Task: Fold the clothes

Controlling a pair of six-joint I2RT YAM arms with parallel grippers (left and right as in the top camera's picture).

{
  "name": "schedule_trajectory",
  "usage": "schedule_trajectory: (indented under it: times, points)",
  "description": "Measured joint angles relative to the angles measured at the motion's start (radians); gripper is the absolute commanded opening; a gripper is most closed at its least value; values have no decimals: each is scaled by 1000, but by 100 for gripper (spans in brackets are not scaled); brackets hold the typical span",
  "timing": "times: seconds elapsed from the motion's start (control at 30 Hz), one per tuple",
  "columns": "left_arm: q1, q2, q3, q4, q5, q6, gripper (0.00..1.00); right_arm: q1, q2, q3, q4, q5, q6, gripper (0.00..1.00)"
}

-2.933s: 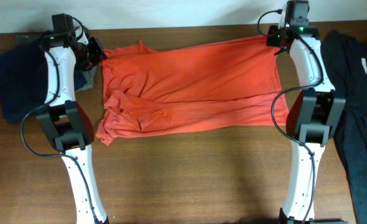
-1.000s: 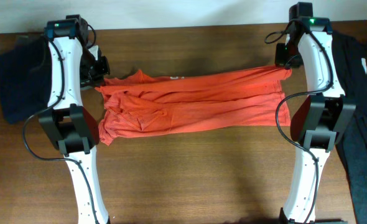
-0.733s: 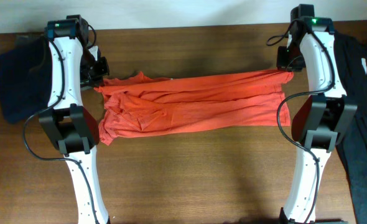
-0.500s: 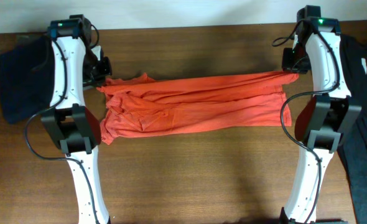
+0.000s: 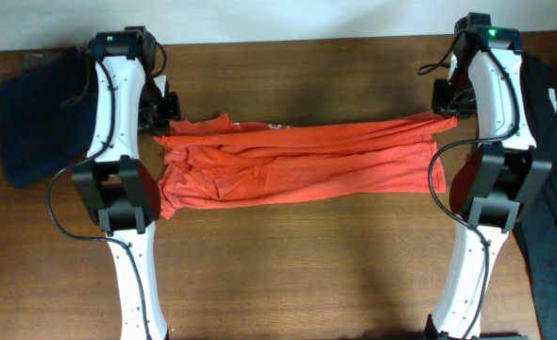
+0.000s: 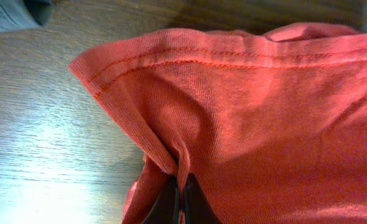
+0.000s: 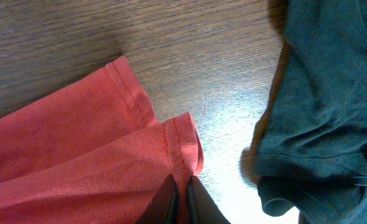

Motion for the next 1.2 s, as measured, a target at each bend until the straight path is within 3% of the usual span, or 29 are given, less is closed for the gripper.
schedule_trajectory:
  times: [0.2, 0.43, 0.47, 0.57, 0.6, 0.67, 0.77, 0.97, 1.13, 1.2]
  points:
    - [-1, 0, -75, 0, -9, 13, 1, 0, 0, 0, -23, 0, 0, 12]
    - [-2, 0, -117, 0, -13, 18, 1, 0, -1, 0, -51, 8, 0, 19]
    - [-2, 0, -117, 0, -13, 19, 2, 0, -1, 0, -52, 10, 1, 24]
    - [-2, 0, -117, 0, -14, 27, 28, -1, -1, 0, -55, 14, 1, 33]
    - [-2, 0, -117, 0, -15, 25, 42, -1, -1, 0, -55, 15, 3, 35]
    - [-2, 0, -117, -1, -18, 36, 49, -2, -1, 0, -55, 18, 0, 36]
    - [-8, 0, -117, -1, -23, 36, 76, -2, -1, 0, -55, 18, 1, 41]
    - [-45, -48, -120, -2, -45, 44, 80, -2, -1, 0, -54, 19, 0, 51]
    - [-67, -122, -120, 9, -66, 44, 80, -2, -1, 0, -51, -11, 5, 71]
    - [-68, -135, -120, 38, -70, 44, 86, -2, -1, 0, -51, -49, 4, 79]
